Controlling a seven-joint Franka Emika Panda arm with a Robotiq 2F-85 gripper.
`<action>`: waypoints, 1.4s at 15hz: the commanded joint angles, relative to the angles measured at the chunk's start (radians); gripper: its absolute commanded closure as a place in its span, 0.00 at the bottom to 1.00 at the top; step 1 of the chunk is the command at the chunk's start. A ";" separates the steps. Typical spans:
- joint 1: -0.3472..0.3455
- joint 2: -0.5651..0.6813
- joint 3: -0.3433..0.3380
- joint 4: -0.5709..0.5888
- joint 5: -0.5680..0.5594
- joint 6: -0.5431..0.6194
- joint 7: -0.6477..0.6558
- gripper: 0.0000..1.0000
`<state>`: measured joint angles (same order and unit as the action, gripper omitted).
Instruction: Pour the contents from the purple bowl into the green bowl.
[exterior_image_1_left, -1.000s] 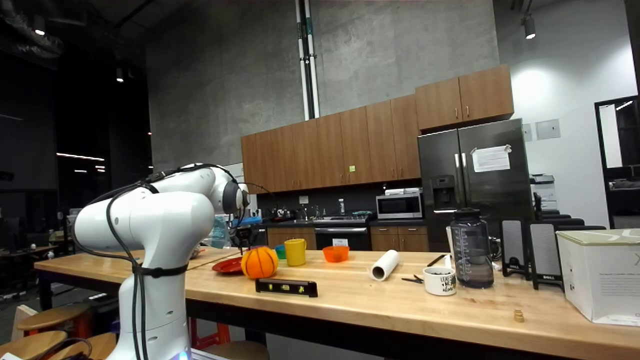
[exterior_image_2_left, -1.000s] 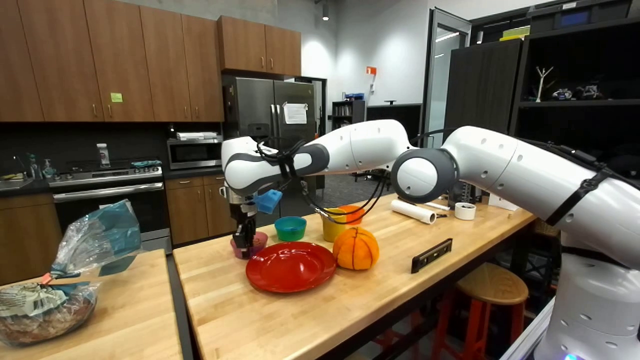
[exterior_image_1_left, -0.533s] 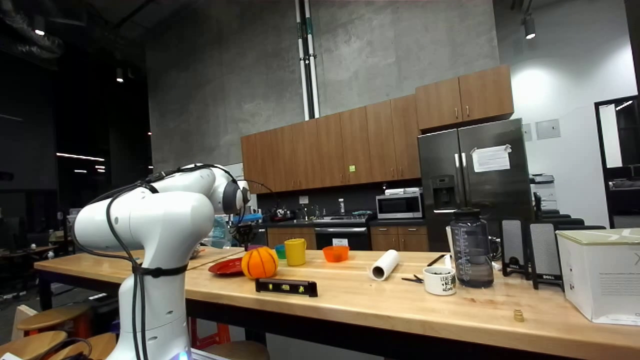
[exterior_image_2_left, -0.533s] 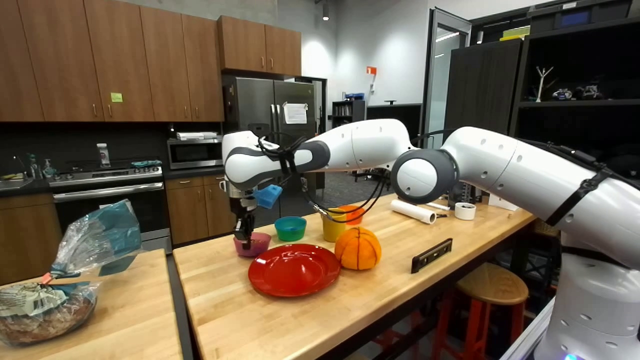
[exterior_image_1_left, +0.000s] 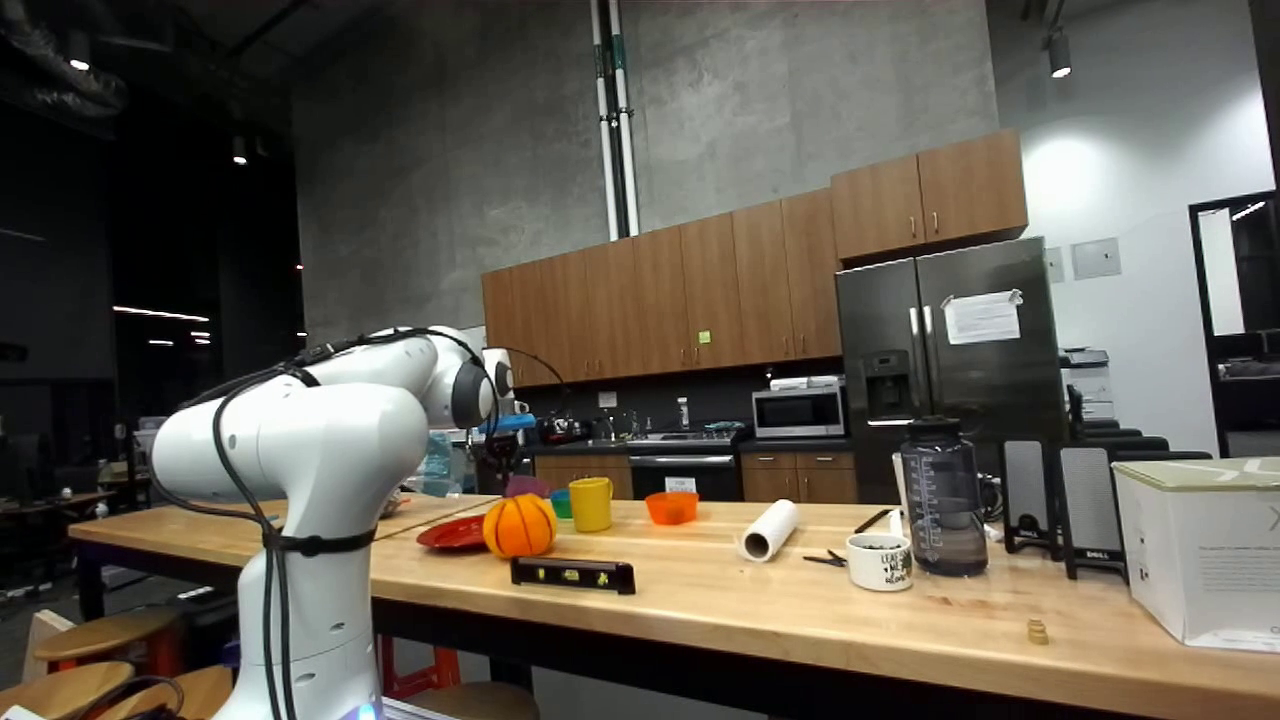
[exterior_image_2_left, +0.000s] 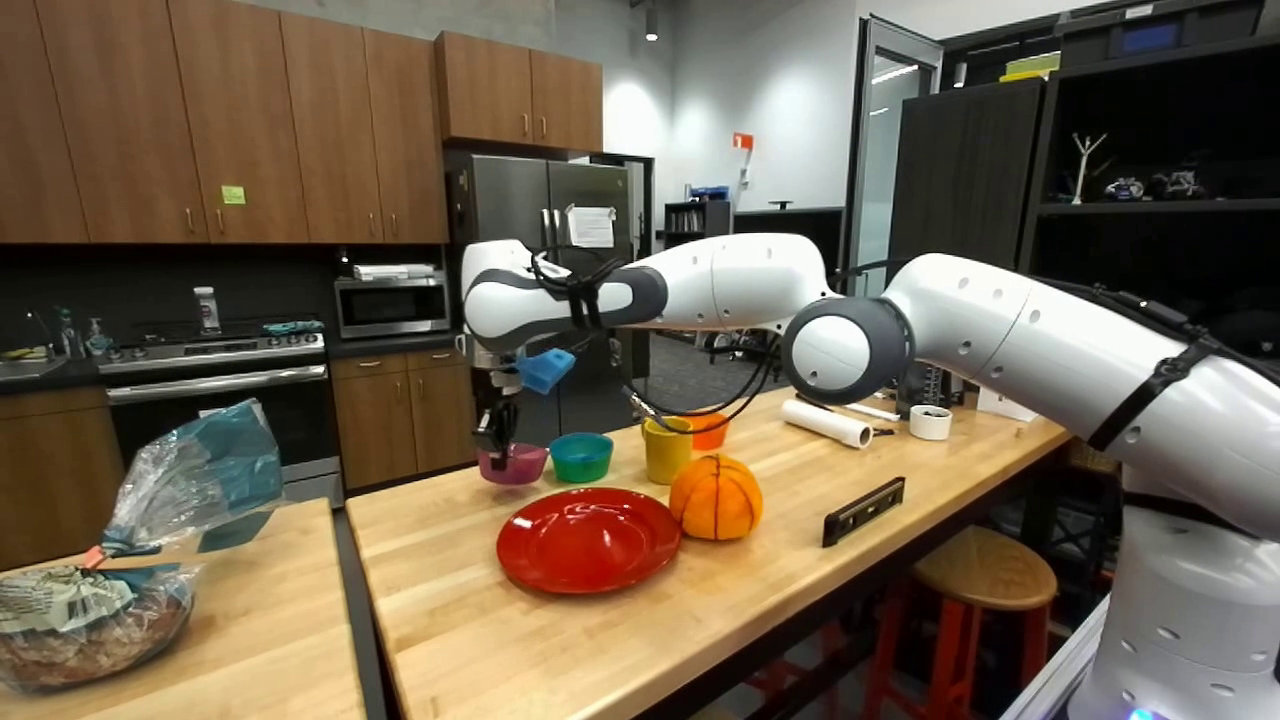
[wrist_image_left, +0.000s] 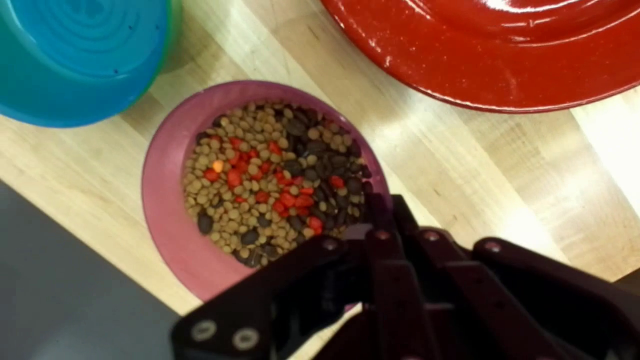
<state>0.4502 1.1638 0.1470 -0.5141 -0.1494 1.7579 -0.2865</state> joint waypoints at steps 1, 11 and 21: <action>-0.018 0.027 -0.008 0.122 0.052 -0.094 0.018 0.99; -0.127 -0.020 0.046 0.129 0.246 -0.185 0.034 0.99; -0.220 0.006 0.108 0.146 0.389 -0.178 0.071 0.99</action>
<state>0.2597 1.1708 0.2274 -0.3720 0.2033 1.5934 -0.2396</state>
